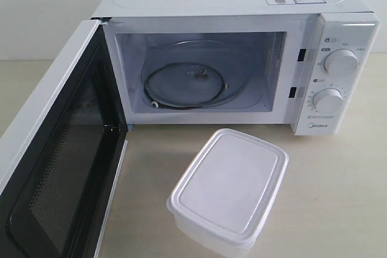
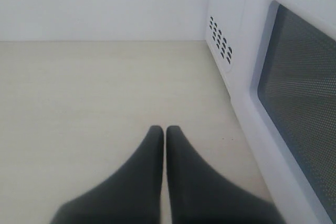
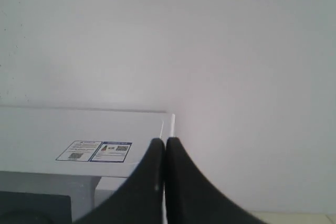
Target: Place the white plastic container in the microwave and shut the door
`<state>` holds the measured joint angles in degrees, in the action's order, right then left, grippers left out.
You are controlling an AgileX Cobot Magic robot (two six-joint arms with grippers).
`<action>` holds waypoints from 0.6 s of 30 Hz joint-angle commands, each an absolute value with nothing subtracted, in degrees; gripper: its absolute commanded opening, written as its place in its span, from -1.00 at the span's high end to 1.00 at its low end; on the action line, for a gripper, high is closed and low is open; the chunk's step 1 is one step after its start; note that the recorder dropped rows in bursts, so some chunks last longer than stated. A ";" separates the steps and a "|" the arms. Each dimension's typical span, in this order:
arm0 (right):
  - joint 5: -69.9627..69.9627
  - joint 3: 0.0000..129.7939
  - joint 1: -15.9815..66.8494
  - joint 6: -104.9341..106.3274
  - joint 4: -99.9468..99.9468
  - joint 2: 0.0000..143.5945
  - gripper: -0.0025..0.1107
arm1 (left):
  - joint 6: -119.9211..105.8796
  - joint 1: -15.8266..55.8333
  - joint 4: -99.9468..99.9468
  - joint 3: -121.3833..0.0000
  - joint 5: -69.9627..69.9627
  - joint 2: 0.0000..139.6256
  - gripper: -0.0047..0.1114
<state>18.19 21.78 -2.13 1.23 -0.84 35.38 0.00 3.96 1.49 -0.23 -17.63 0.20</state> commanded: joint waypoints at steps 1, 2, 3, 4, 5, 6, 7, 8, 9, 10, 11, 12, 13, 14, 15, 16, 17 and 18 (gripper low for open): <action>20.95 22.30 -2.31 -3.29 -0.65 44.85 0.96 | -0.42 3.78 1.66 0.00 -17.34 0.00 0.84; 20.95 22.30 -2.18 -3.70 -0.65 46.95 0.96 | -0.42 3.78 1.66 0.00 -17.34 0.00 0.84; 20.95 22.30 -2.18 -3.98 0.00 49.57 0.96 | -0.42 3.78 1.66 0.00 -17.34 0.00 0.84; 20.95 22.19 -2.18 -4.62 1.10 52.20 0.96 | -0.42 3.78 1.66 0.00 -17.34 0.00 0.84; 21.71 21.82 -2.18 -4.94 1.98 54.22 0.96 | -0.42 3.78 1.66 0.00 -17.34 0.00 0.84; 23.41 21.08 -2.18 -6.11 3.60 56.64 0.96 | -0.42 3.78 1.66 0.00 -17.34 0.00 0.84; 26.24 19.92 -2.18 -7.90 5.68 59.29 0.96 | -0.42 3.78 1.66 0.00 -17.34 0.00 0.84; 29.93 18.82 -2.18 -9.55 7.41 61.03 0.96 | -0.42 3.78 1.66 0.00 -17.34 0.00 0.84; 34.67 17.22 -2.18 -11.79 9.96 63.09 0.96 | -0.42 3.78 1.66 0.00 -17.34 0.00 0.84; 40.12 15.43 -2.18 -13.72 12.46 65.19 0.96 | -0.42 3.78 1.66 0.00 -17.34 0.00 0.84; 44.71 13.59 -2.18 -14.54 14.24 66.82 0.96 | -0.42 3.78 1.66 0.00 -17.34 0.00 0.84; 50.06 11.95 -2.18 -15.17 16.02 68.89 0.96 | -0.42 3.78 1.66 0.00 -17.34 0.00 0.84; 54.73 10.50 -2.18 -15.17 17.21 70.94 0.96 | -0.42 3.78 1.66 0.00 -17.34 0.00 0.84; 57.67 9.54 -2.18 -15.17 17.82 72.51 0.96 | -0.42 3.78 1.66 0.00 -17.34 0.00 0.84; 59.88 8.64 -2.18 -15.17 17.96 74.42 0.96 | -0.42 3.78 1.66 0.00 -17.34 0.00 0.84; 60.52 8.12 -2.18 -15.17 18.22 76.21 0.96 | -0.42 3.78 1.66 0.00 -17.34 0.00 0.84; 60.52 8.02 -2.18 -15.17 18.20 77.94 0.96 | -0.42 3.78 1.66 0.00 -17.34 0.00 0.84; 59.61 8.02 -2.18 -15.17 18.37 79.71 0.96 | -0.42 3.78 1.66 0.00 -17.34 0.00 0.84</action>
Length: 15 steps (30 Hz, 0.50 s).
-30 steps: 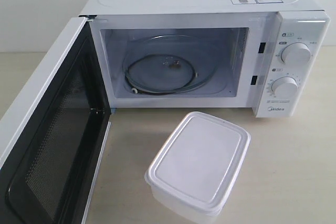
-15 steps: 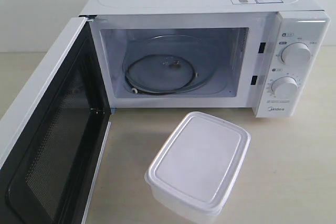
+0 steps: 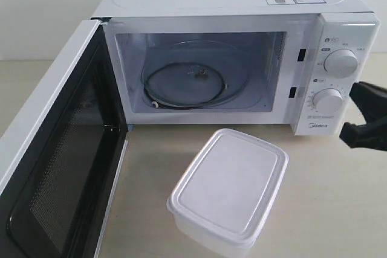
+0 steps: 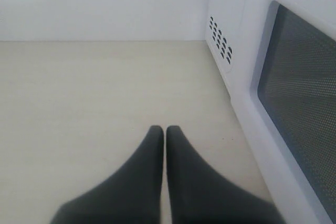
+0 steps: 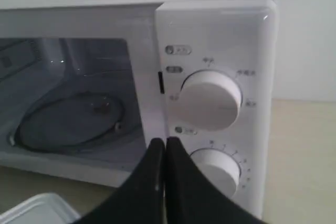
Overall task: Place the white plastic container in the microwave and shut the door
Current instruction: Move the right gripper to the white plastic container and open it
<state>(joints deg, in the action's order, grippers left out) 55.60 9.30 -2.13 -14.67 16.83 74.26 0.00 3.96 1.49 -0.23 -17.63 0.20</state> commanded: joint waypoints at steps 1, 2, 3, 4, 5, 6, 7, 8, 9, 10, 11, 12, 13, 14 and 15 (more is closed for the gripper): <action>59.74 8.02 -2.18 -15.17 18.37 81.57 0.96 | -0.42 3.78 1.66 0.00 -17.34 0.00 0.84; 60.20 8.02 -2.18 -15.17 18.37 83.39 0.96 | -0.42 3.78 1.66 0.00 -17.34 0.00 0.84; 60.82 8.02 -2.18 -15.17 18.37 84.76 0.96 | -0.42 3.78 1.66 0.00 -17.34 0.00 0.84; 61.24 8.02 -2.18 -16.34 18.63 86.33 0.96 | -0.42 3.78 1.66 0.00 -17.34 0.00 0.84; 61.52 8.12 -2.18 -18.50 18.89 87.77 0.96 | -0.42 3.78 1.66 0.00 -17.34 0.00 0.84; 61.51 8.12 -2.18 -21.74 19.54 88.79 0.96 | -0.42 3.78 1.66 0.00 -17.34 0.00 0.84; 61.51 8.12 -2.18 -27.03 20.72 89.90 0.96 | -0.42 3.78 1.66 0.00 -17.34 0.00 0.84; 61.51 8.12 -2.18 -32.18 22.88 90.80 0.96 | -0.42 3.78 1.66 0.00 -17.34 0.00 0.84; 61.74 8.12 -2.18 -35.80 25.10 91.51 0.96 | -0.42 3.78 1.66 0.00 -17.34 0.00 0.84; 62.73 8.12 -2.18 -39.30 28.09 92.01 0.96 | -0.42 3.78 1.66 0.00 -17.34 0.00 0.84; 64.03 8.12 -2.18 -41.87 31.09 92.07 0.96 | -0.42 3.78 1.66 0.00 -17.34 0.00 0.84; 65.15 8.12 -2.18 -44.57 33.31 92.07 0.96 | -0.42 3.78 1.66 0.00 -17.34 0.00 0.84; 66.21 8.12 -2.18 -47.52 35.81 91.93 0.96 | -0.42 3.78 1.66 0.00 -17.34 0.00 0.84; 66.75 8.12 -2.18 -50.94 37.15 91.93 0.96 | -0.42 3.78 1.66 0.00 -17.34 0.00 0.84; 66.87 8.12 -2.18 -53.90 38.45 91.93 0.96 | -0.42 3.78 1.66 0.00 -17.34 0.00 0.84</action>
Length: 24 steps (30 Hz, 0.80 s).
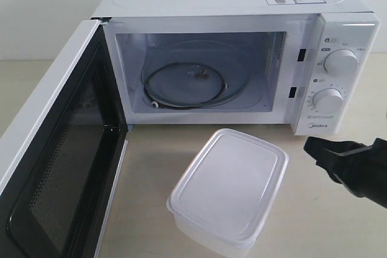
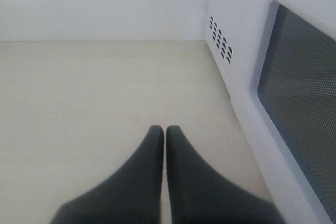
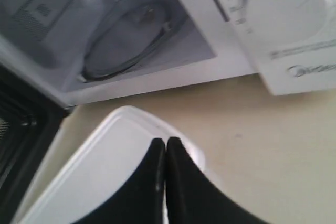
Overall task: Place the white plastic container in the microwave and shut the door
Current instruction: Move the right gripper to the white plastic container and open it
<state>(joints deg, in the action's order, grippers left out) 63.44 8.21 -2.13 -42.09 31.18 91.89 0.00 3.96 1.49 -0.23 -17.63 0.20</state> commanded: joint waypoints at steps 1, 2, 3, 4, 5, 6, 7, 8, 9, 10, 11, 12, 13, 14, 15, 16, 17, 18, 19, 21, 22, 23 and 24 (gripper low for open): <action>66.20 8.12 -2.18 -57.95 39.57 91.93 0.96 | -0.42 3.78 1.66 0.00 -17.34 0.00 0.84; 65.41 8.12 -2.18 -60.39 40.77 91.93 0.96 | -0.42 3.78 1.66 0.00 -17.34 0.00 0.84; 64.36 8.12 -2.18 -62.86 41.83 91.93 0.96 | -0.42 3.78 1.66 0.00 -17.34 0.00 0.84; 62.50 8.12 -2.18 -66.27 43.49 91.93 0.96 | -0.42 3.78 1.66 0.00 -17.34 0.00 0.84; 61.02 8.12 -2.18 -68.39 44.63 91.93 0.96 | -0.42 3.78 1.66 0.00 -17.46 0.00 0.84; 59.06 8.12 -2.18 -70.55 45.85 91.93 0.96 | -0.42 3.78 1.66 0.00 -17.46 0.00 0.84; 56.99 8.12 -2.18 -72.23 47.71 91.93 0.96 | -0.42 3.78 1.66 0.00 -17.46 0.00 0.84; 55.01 8.12 -2.18 -73.79 48.87 91.93 0.96 | -0.42 3.78 1.66 0.00 -17.46 0.00 0.84; 53.40 8.12 -2.18 -75.29 50.36 91.93 0.96 | -0.42 3.78 1.66 0.00 -17.46 0.00 0.84; 52.00 8.12 -2.18 -76.61 52.04 91.93 0.96 | -0.42 3.78 1.66 0.00 -17.46 0.00 0.84; 51.30 8.12 -2.18 -77.52 53.24 91.93 0.96 | -0.42 3.78 1.66 0.00 -17.46 0.00 0.84; 50.73 8.12 -2.18 -78.15 54.46 91.93 0.96 | -0.42 3.78 1.66 0.00 -17.46 0.00 0.84; 50.72 8.12 -2.18 -78.42 55.28 91.93 0.96 | -0.42 3.78 1.66 0.00 -17.46 0.00 0.84; 50.72 8.12 -2.18 -78.91 55.76 91.93 0.96 | -0.42 3.78 1.66 0.00 -17.46 0.00 0.84; 50.72 8.12 -2.18 -79.31 56.15 91.93 0.96 | -0.42 3.78 1.66 0.00 -17.46 0.00 0.84; 50.72 8.12 -2.18 -79.42 56.30 91.93 0.96 | -0.42 3.78 1.66 0.00 -17.46 0.00 0.84; 50.95 8.12 -2.18 -79.42 56.45 91.93 0.95 | -0.42 3.78 1.66 0.00 -17.46 0.00 0.84; 51.07 8.12 -2.18 -79.42 57.10 91.93 0.95 | -0.42 3.78 1.66 0.00 -17.46 0.00 0.84; 51.73 8.12 -2.18 -79.42 57.73 91.93 0.95 | -0.42 3.78 1.66 0.00 -17.46 0.00 0.84; 53.36 8.12 -2.18 -79.42 59.91 91.93 0.92 | -0.42 3.78 1.66 0.00 -17.35 0.00 0.84; 54.34 8.12 -2.18 -79.42 60.99 91.93 0.84 | -0.42 3.78 1.66 0.00 -17.35 0.00 0.84; 55.18 8.12 -2.18 -79.42 61.72 91.93 0.74 | -0.42 3.78 1.66 0.00 -17.35 0.00 0.84; 55.42 8.12 -2.18 -79.75 61.85 91.93 0.63 | -0.42 3.78 1.66 0.00 -17.35 0.00 0.84</action>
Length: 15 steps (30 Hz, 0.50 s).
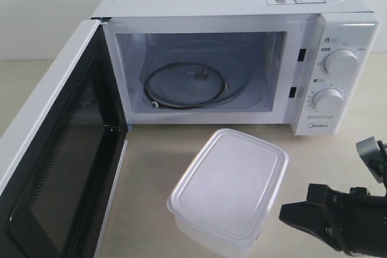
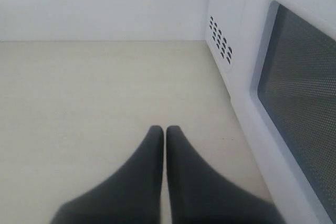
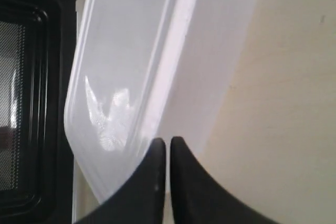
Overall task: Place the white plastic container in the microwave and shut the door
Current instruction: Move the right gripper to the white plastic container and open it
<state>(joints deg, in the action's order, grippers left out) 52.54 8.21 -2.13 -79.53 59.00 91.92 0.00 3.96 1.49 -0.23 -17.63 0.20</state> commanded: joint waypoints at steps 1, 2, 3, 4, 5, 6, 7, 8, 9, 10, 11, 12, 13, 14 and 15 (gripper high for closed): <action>55.42 8.12 -2.18 -80.47 61.72 91.93 0.48 | -0.42 3.78 1.66 0.00 -17.35 0.00 0.84; 55.15 8.12 -2.18 -80.85 61.25 91.93 0.29 | -0.42 3.78 1.66 0.00 -17.35 0.00 0.84; 55.00 8.12 -2.18 -81.07 60.82 91.93 0.18 | -0.42 3.78 1.66 0.00 -17.35 0.00 0.84; 54.86 8.12 -2.18 -81.07 60.29 91.93 0.08 | -0.42 3.78 1.66 0.00 -17.35 0.00 0.84; 54.76 8.12 -2.18 -81.36 59.68 91.93 0.02 | -0.42 3.78 1.66 0.00 -17.35 0.00 0.84; 54.76 8.12 -2.18 -82.15 59.28 91.93 0.01 | -0.42 3.78 1.66 0.00 -17.35 0.00 0.84; 54.76 8.12 -2.18 -83.07 58.79 91.93 0.01 | -0.42 3.78 1.66 0.00 -17.35 0.00 0.84; 54.76 8.12 -2.18 -84.21 58.56 91.93 0.03 | -0.42 3.78 1.66 0.00 -17.35 0.00 0.84; 54.76 8.12 -2.18 -84.80 58.39 91.93 0.04 | -0.42 3.78 1.66 0.00 -17.35 0.00 0.84; 54.76 8.12 -2.18 -85.49 58.18 91.93 0.04 | -0.42 3.78 1.66 0.00 -17.35 0.00 0.84; 54.76 8.12 -2.18 -85.78 58.05 91.93 0.04 | -0.42 3.78 1.66 0.00 -17.35 0.00 0.84; 54.65 8.12 -2.18 -86.28 57.75 91.93 0.04 | -0.42 3.78 1.66 0.00 -17.35 0.00 0.84; 54.54 8.12 -2.18 -86.89 57.35 91.93 0.04 | -0.42 3.78 1.66 0.00 -17.35 0.00 0.84; 54.54 8.12 -2.18 -87.16 56.65 91.93 0.04 | -0.42 3.78 1.66 0.00 -17.35 0.00 0.84; 54.54 8.12 -2.18 -87.55 55.91 91.93 0.04 | -0.42 3.78 1.66 0.00 -17.35 0.00 0.84</action>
